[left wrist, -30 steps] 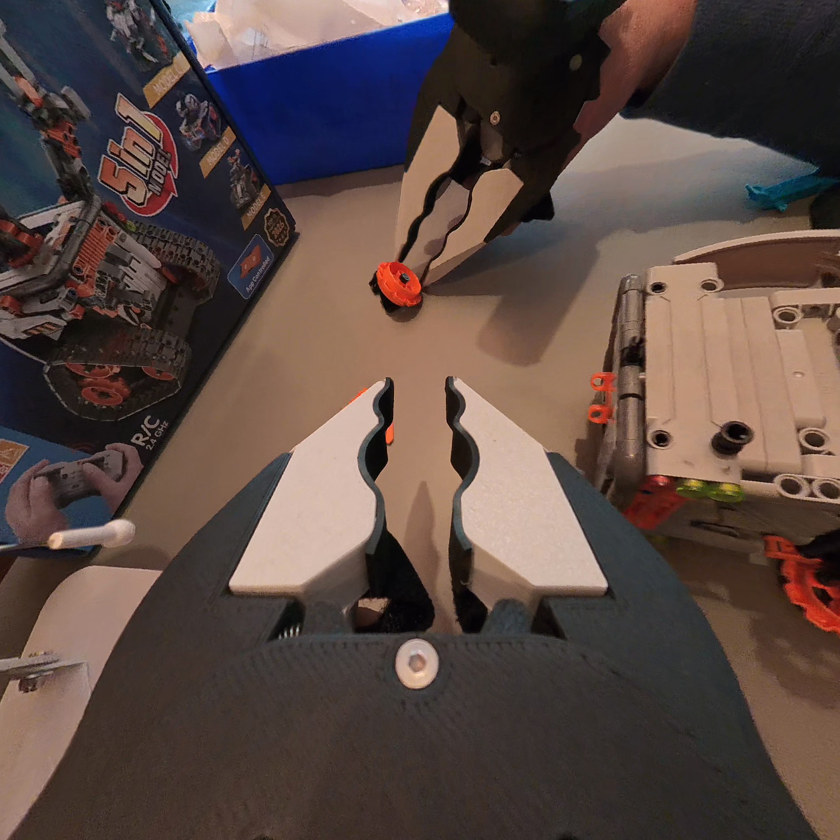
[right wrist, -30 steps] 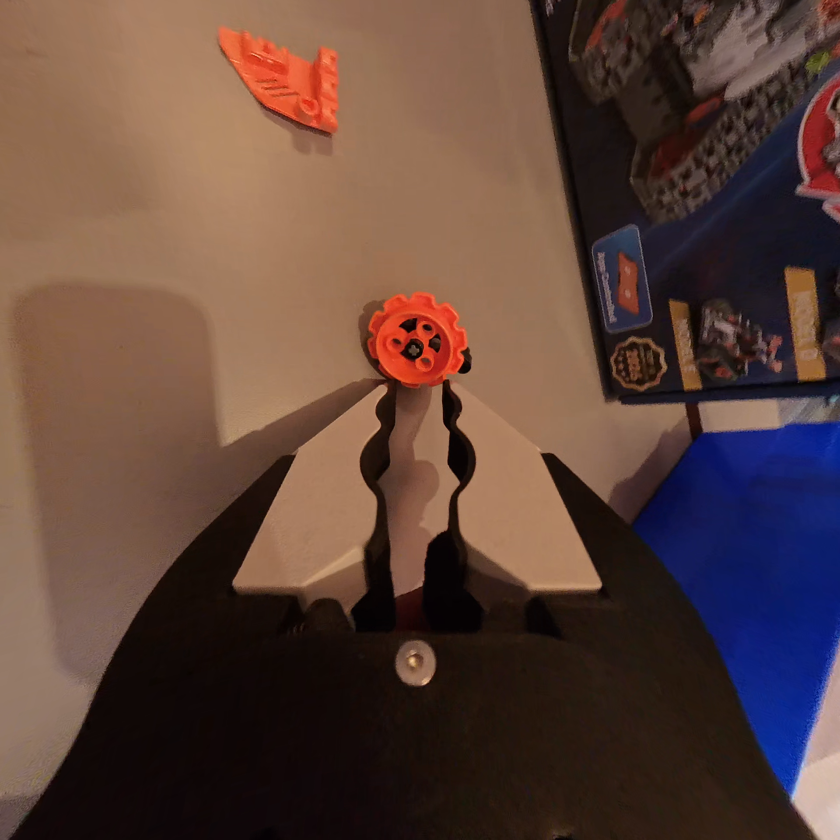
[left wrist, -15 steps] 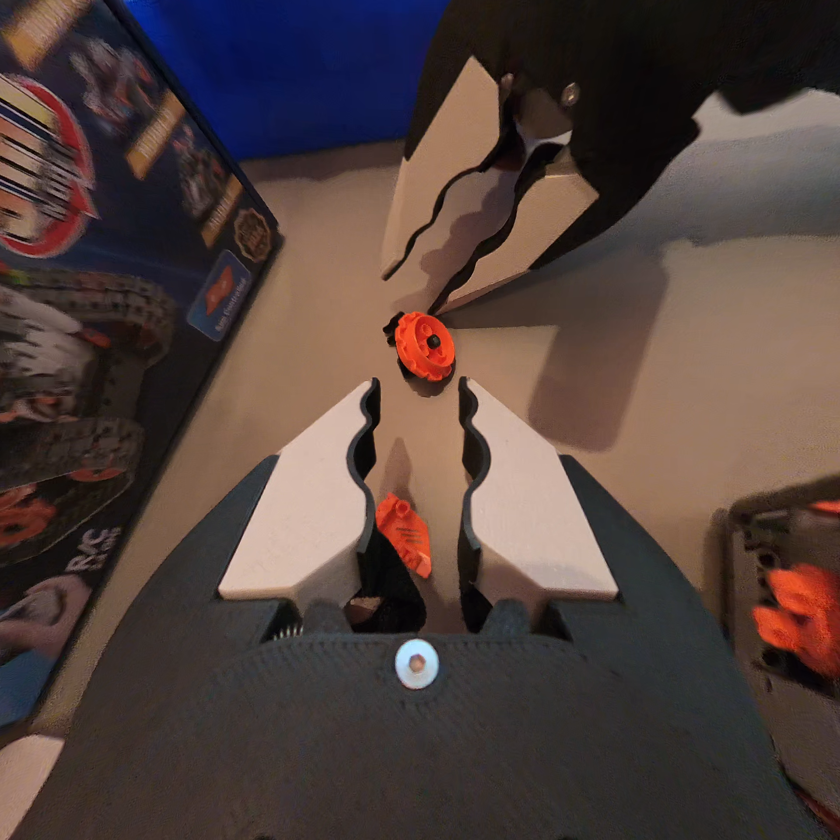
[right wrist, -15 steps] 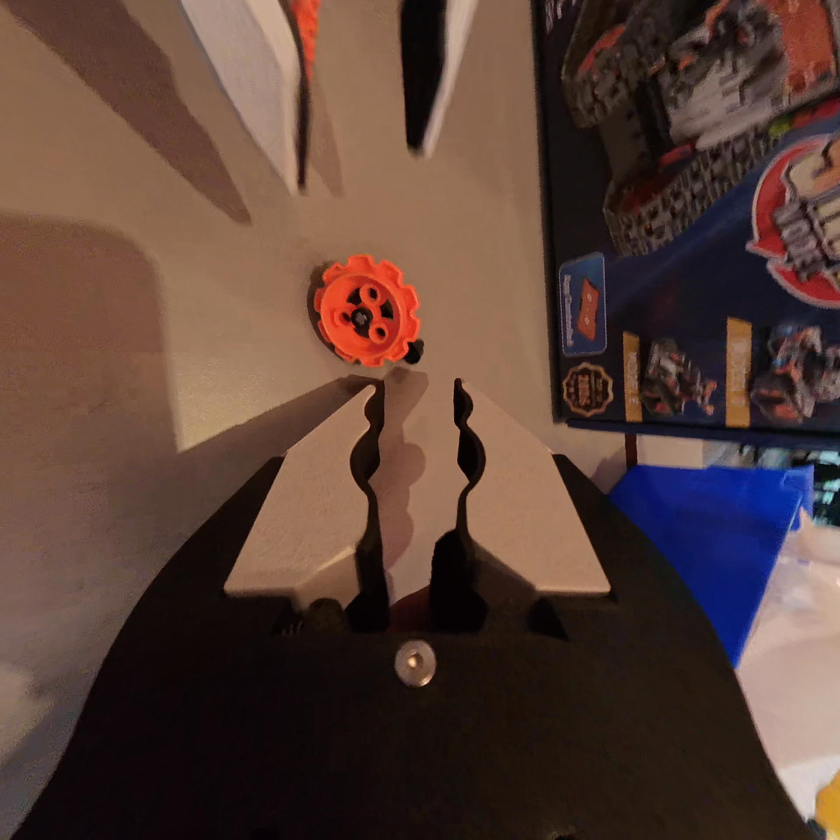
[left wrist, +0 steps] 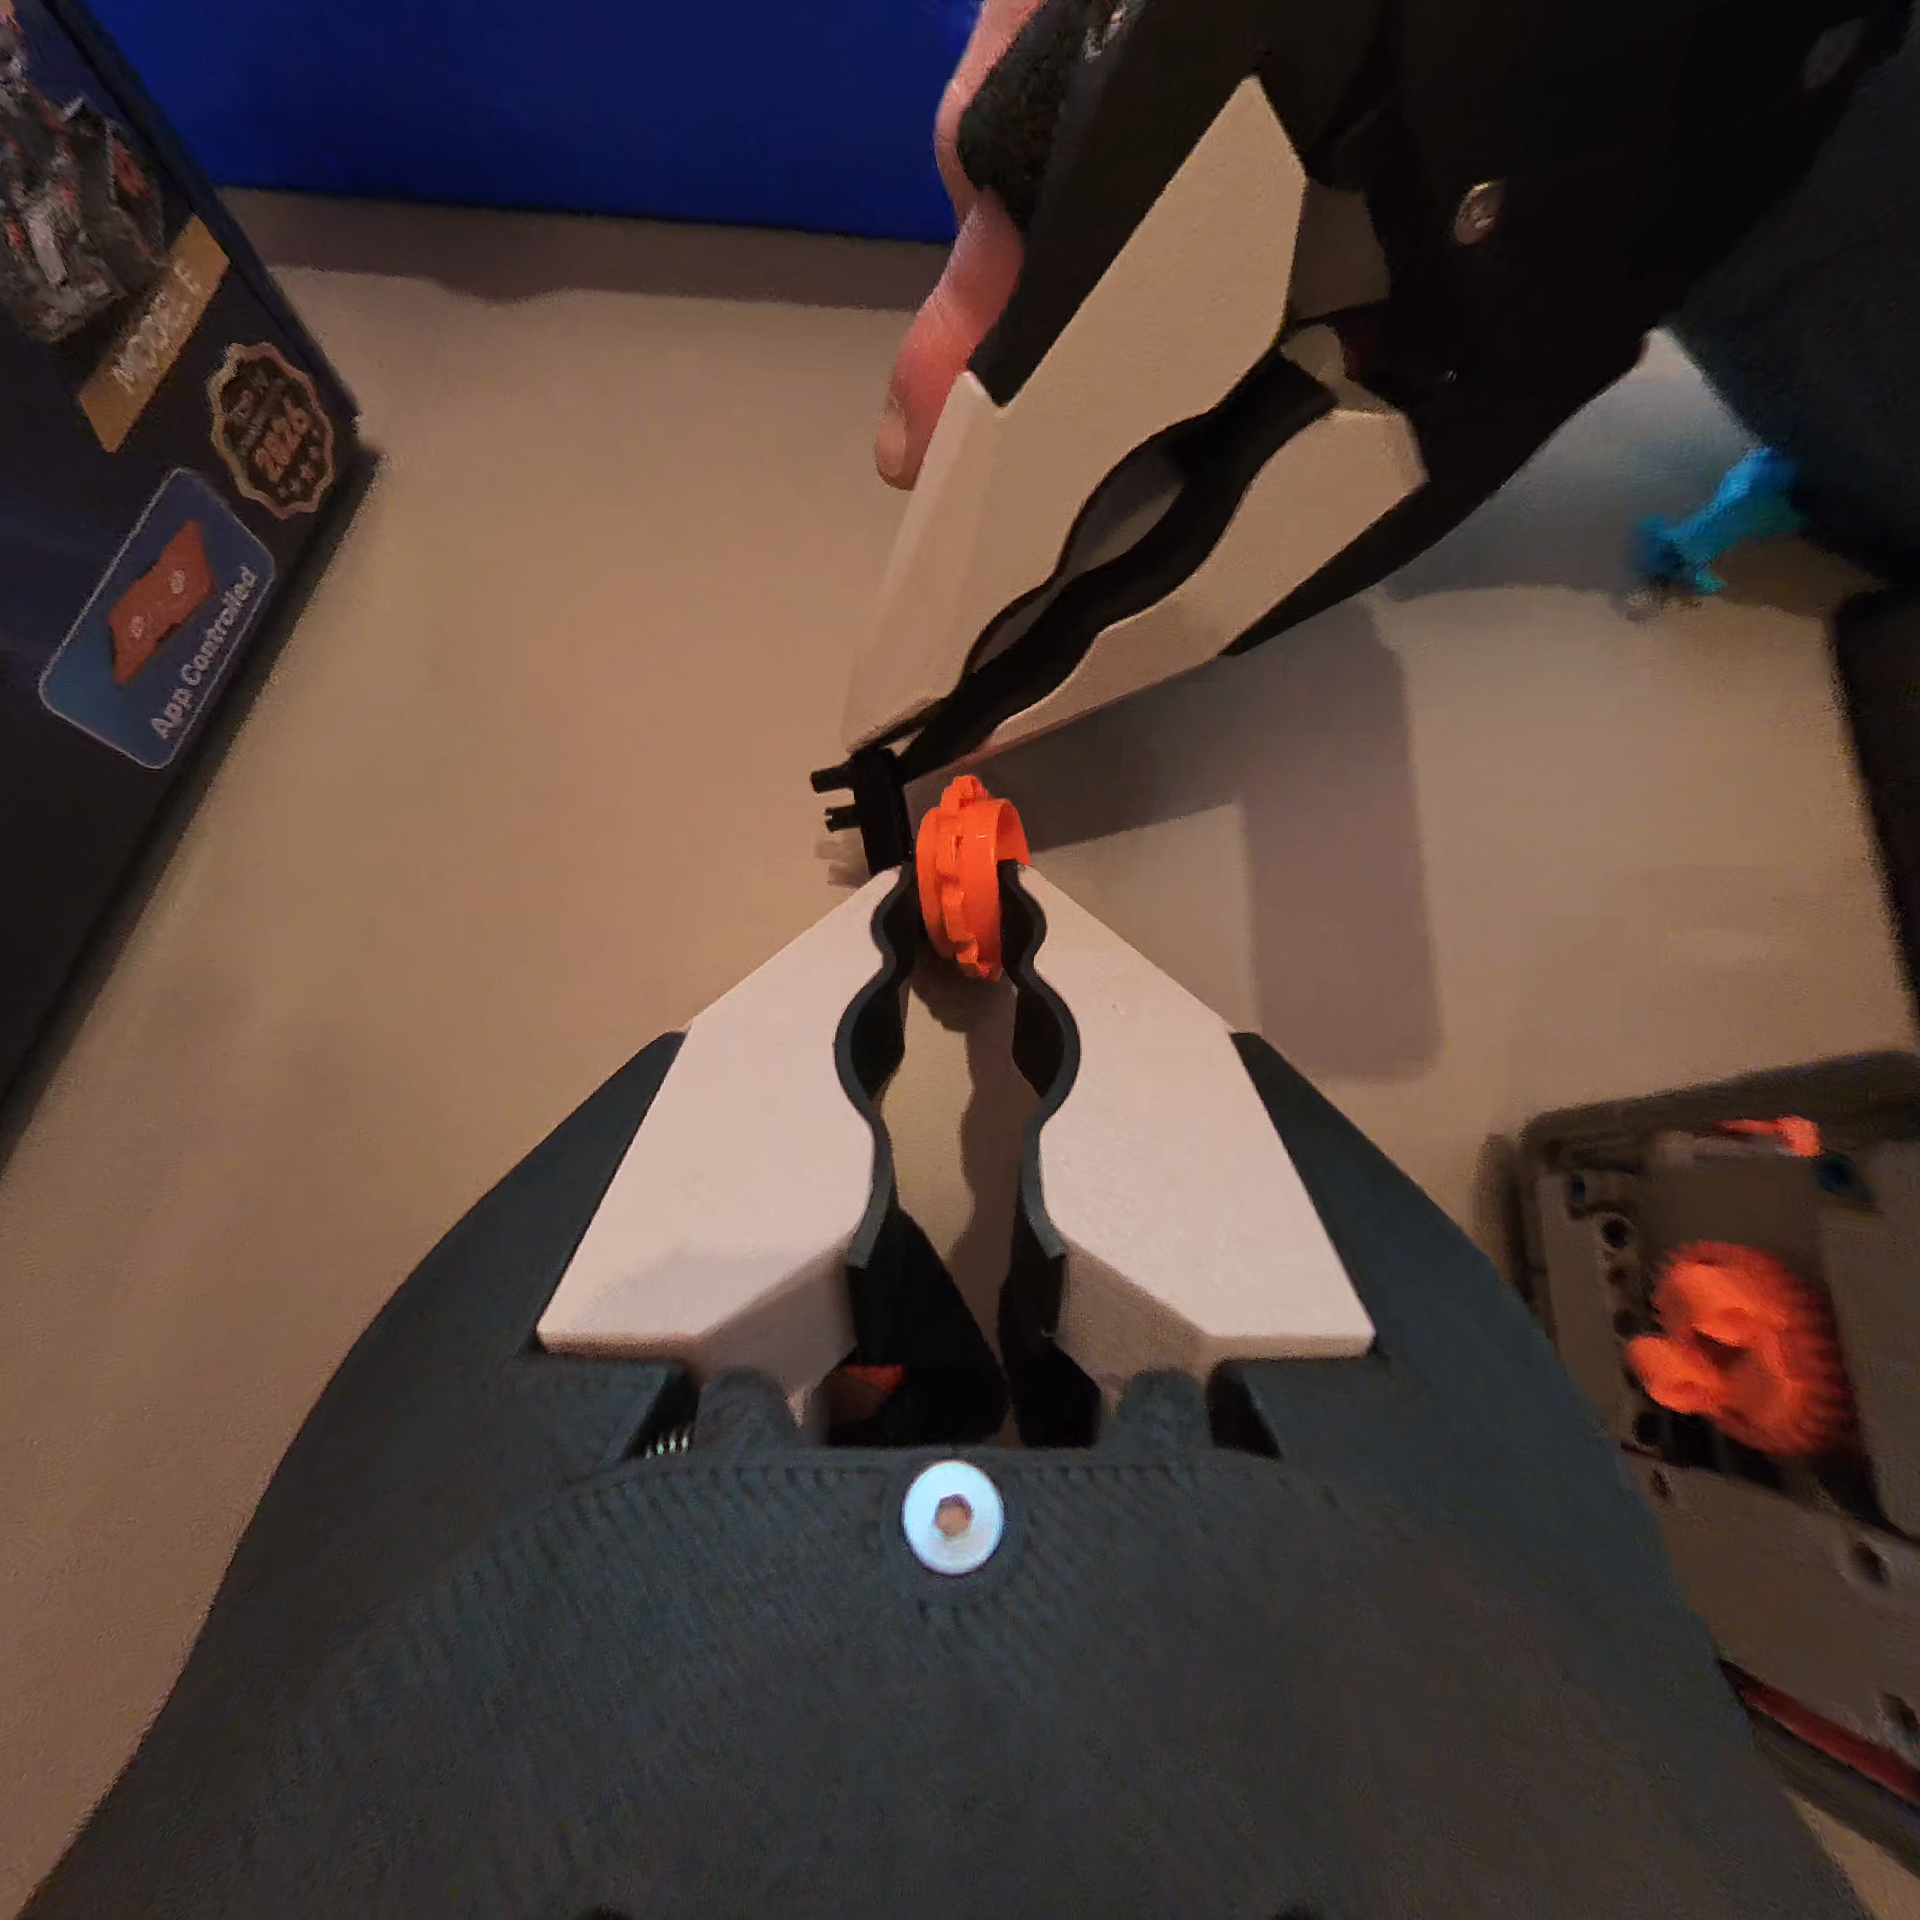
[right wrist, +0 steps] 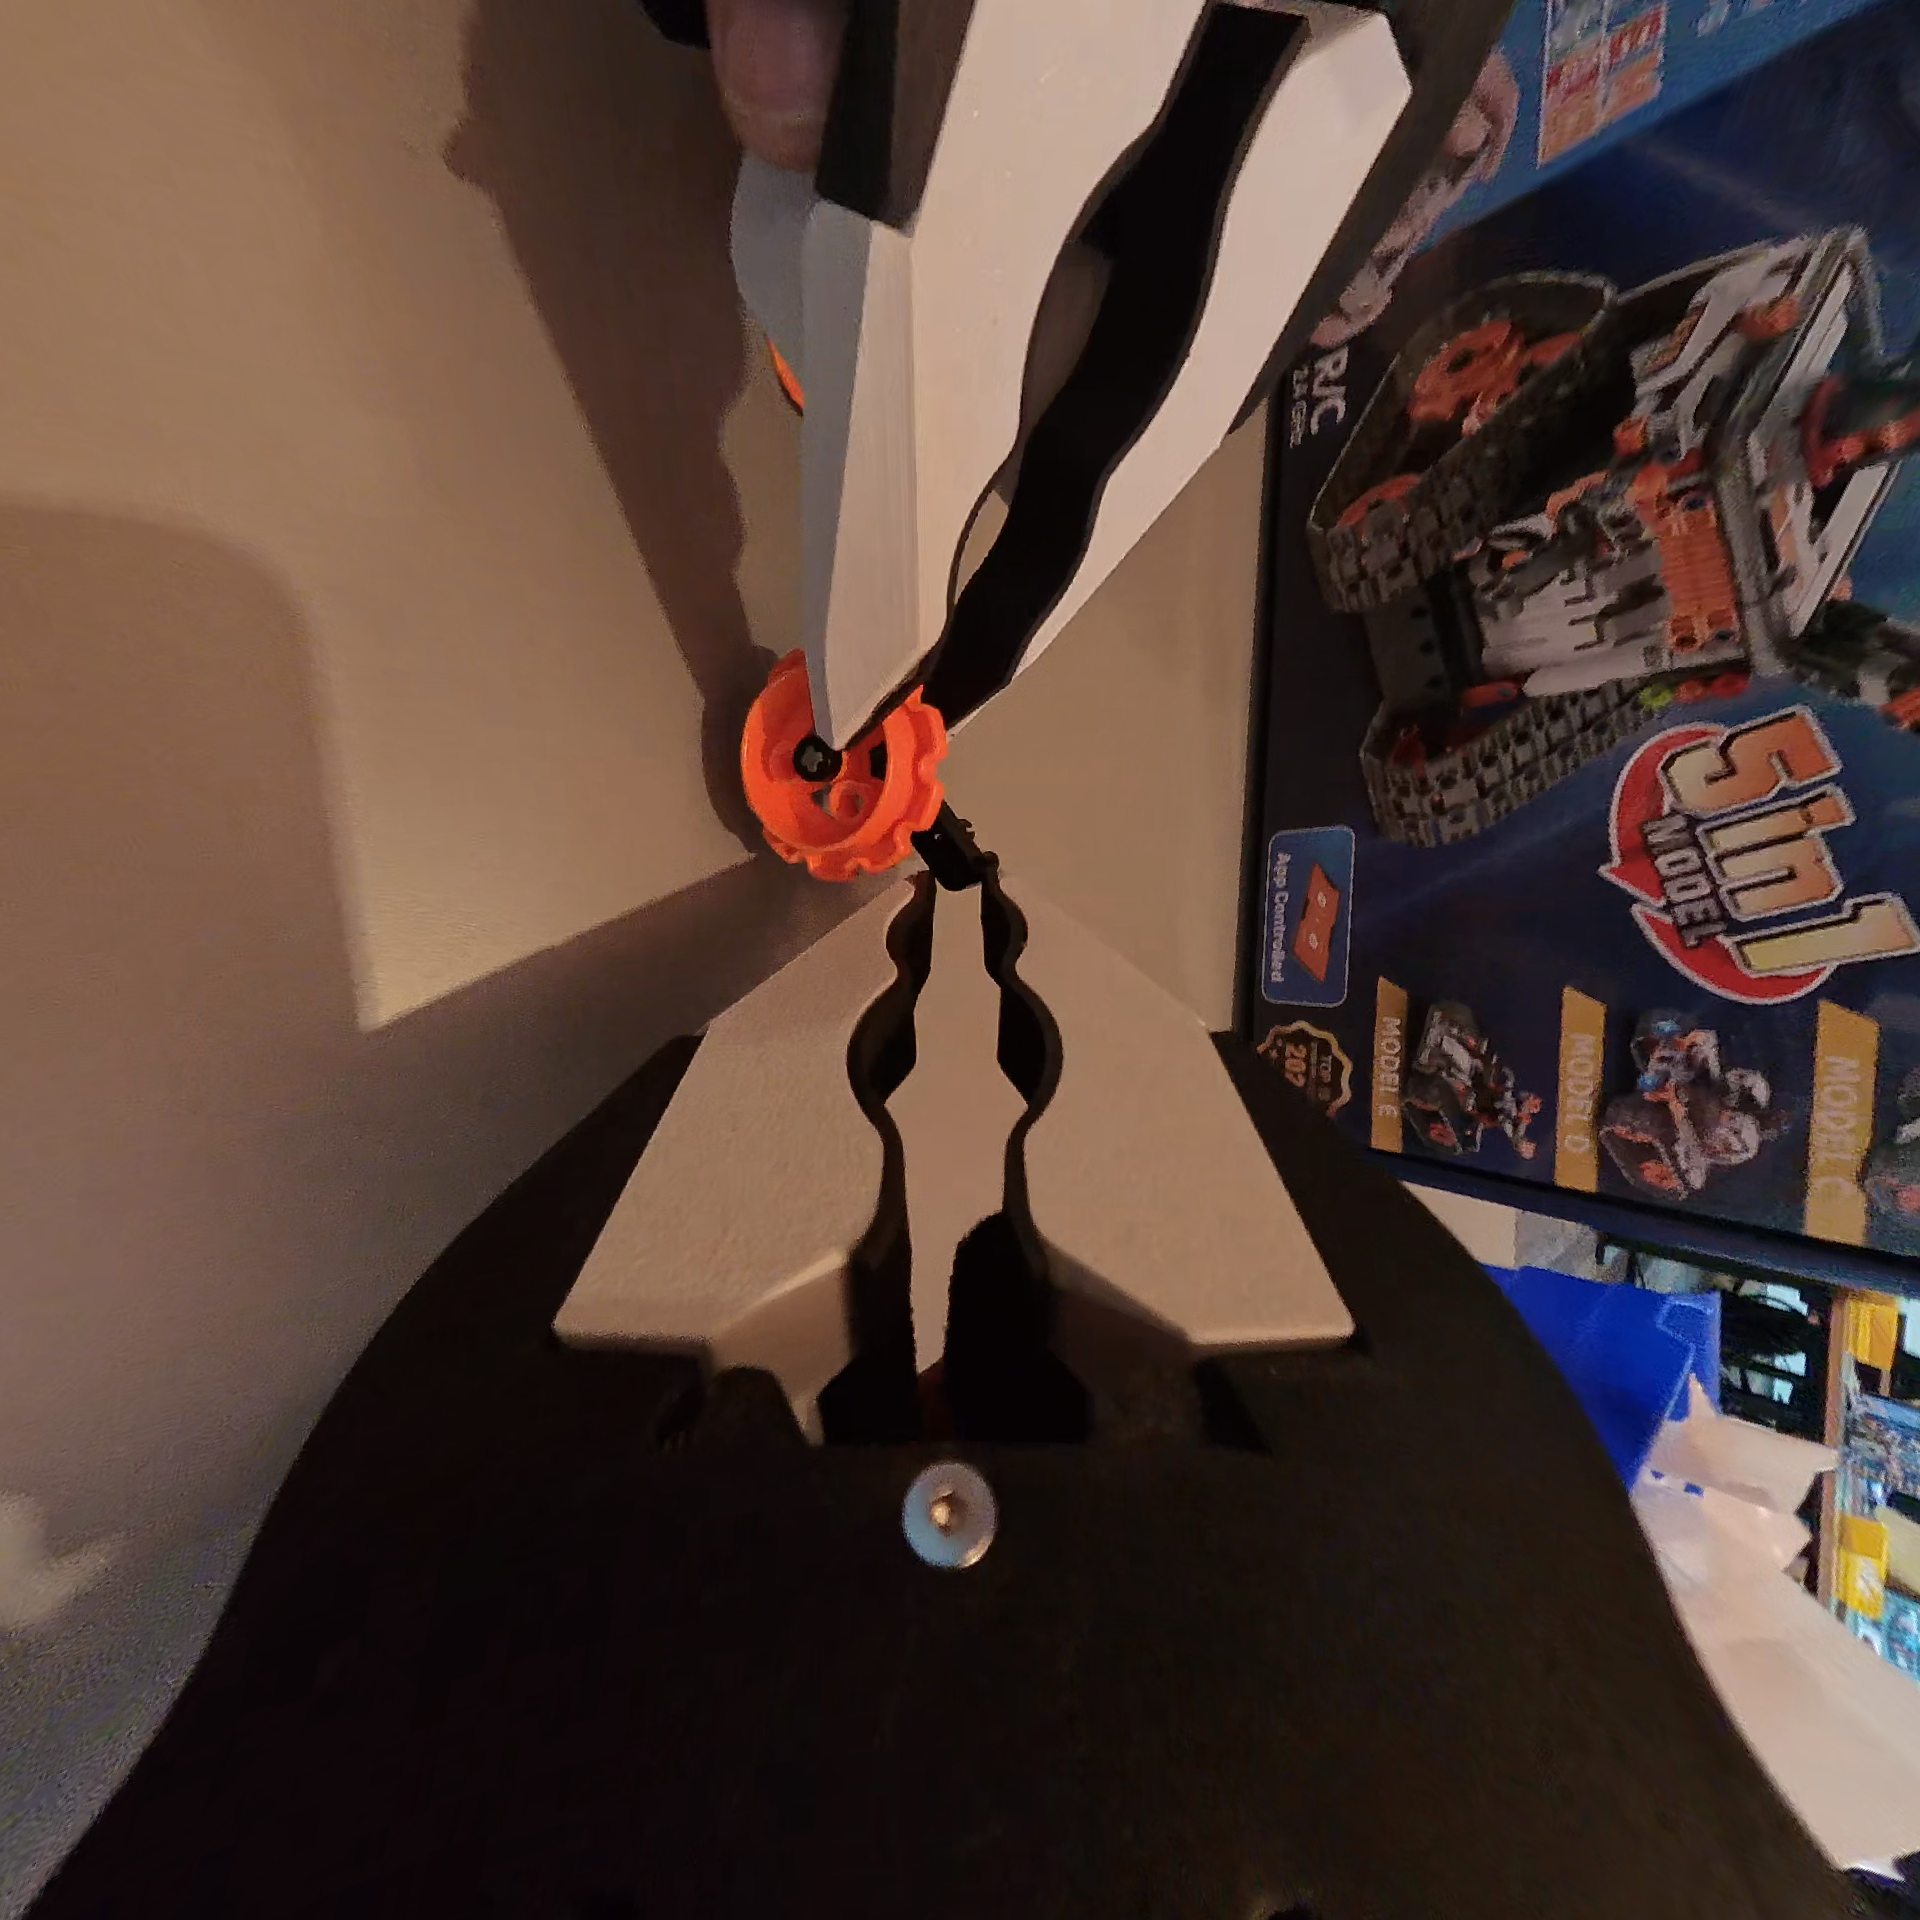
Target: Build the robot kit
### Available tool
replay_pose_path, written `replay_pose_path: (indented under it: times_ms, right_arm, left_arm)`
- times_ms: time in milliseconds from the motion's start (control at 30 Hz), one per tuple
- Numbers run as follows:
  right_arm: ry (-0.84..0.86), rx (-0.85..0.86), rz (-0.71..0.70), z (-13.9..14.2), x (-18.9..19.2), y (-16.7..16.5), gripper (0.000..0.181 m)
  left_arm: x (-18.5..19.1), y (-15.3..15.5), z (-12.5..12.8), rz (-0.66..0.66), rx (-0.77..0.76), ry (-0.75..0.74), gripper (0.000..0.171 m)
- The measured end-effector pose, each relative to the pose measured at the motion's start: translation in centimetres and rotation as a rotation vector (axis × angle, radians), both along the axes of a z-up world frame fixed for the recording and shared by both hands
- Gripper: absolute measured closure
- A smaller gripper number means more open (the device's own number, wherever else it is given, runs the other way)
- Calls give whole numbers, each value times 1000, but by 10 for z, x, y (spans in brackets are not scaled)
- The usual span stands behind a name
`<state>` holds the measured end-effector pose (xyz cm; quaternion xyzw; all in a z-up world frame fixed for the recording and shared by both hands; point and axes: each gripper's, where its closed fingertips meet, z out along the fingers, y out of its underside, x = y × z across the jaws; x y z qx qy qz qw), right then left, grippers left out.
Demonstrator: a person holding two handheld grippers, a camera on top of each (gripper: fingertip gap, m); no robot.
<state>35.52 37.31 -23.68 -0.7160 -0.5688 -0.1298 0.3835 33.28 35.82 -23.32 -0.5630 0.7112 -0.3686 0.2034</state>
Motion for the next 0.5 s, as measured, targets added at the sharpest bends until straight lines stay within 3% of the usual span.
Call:
replay_pose_path:
  times_ms: [200,300,400,500]
  right_arm:
    - [-18,28,54,29,-24,-22,169]
    - [-61,82,114,45,-44,-36,164]
    - [-80,163,150,67,-63,-43,181]
    - [-96,203,157,85,-78,-52,181]
  left_arm:
    - [-30,-21,23,-120,-26,40,157]
    - [-47,-31,42,-185,37,62,157]
    - [-61,-44,65,-246,83,86,157]
    - [-70,-56,96,-258,77,57,157]
